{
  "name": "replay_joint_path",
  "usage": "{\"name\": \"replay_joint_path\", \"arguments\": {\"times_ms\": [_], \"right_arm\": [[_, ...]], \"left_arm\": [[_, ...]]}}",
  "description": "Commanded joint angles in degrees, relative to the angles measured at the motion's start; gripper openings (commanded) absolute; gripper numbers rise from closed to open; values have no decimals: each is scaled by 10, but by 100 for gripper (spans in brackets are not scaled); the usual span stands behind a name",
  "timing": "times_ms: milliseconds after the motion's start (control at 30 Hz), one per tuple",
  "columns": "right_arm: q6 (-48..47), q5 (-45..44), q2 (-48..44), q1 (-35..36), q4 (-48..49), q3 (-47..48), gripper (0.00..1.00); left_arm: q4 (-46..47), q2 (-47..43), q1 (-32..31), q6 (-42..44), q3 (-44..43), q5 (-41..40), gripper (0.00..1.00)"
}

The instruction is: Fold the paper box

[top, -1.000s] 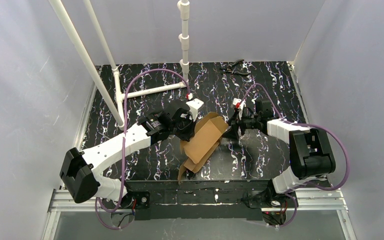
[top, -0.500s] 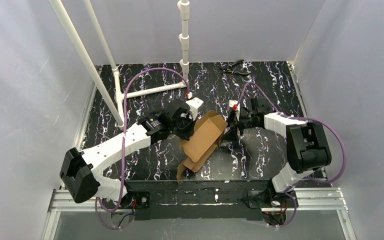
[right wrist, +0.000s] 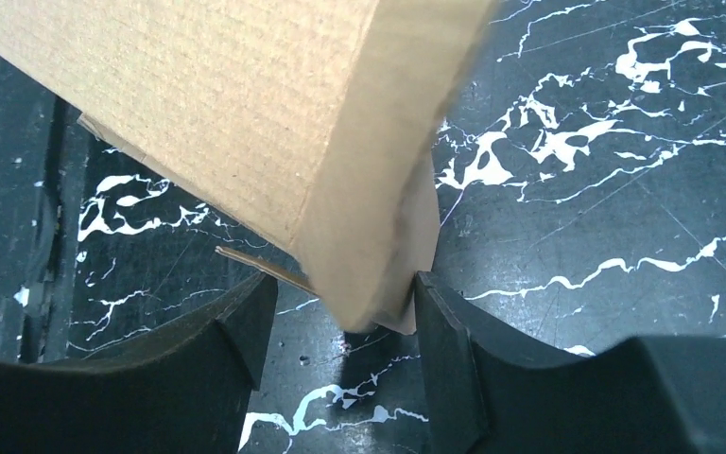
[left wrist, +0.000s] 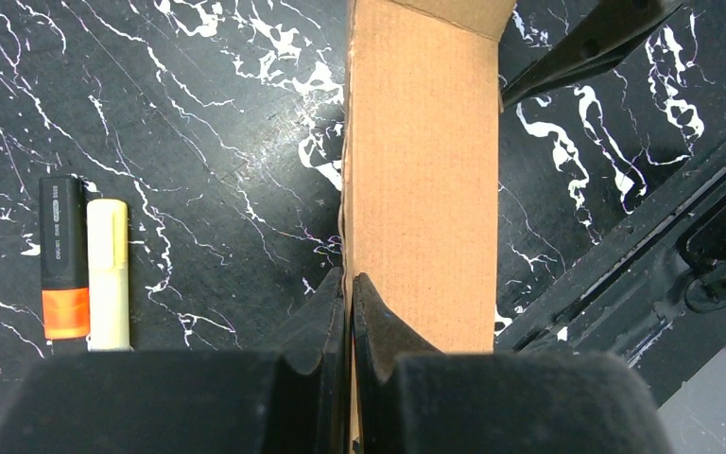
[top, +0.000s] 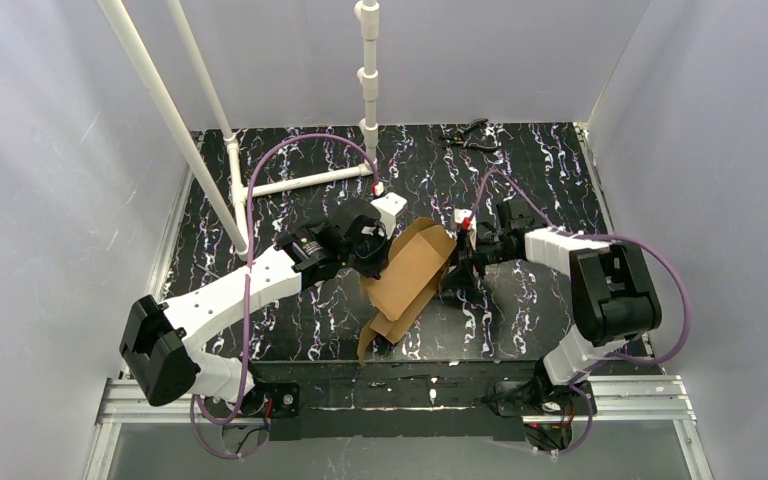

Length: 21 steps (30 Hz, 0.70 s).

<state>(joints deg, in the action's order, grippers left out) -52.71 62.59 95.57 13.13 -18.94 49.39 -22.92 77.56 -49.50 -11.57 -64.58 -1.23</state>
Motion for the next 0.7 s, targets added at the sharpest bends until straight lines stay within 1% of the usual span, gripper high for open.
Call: {"name": "replay_joint_path", "arguments": {"times_ms": [0,167,267,467,667], "right_arm": [[174,-42,-61,7,214,-58,64],[223,-69,-71,17,266,-76,57],[247,-83,-78,22,300,-90,55],[252,-110,-84,33,307,-95,49],[263,-141,-95,48,328,-107,40]], "left_arm": [[7,-12,-6,-9,-2,-14,0],[13,-14,-11,-12,5,-22,0],[14,-12,-18,-10,7,-31,0],[25,-15,-30,-13,10,-46,0],[42,-31,-31,-35,24,-52,0]]}}
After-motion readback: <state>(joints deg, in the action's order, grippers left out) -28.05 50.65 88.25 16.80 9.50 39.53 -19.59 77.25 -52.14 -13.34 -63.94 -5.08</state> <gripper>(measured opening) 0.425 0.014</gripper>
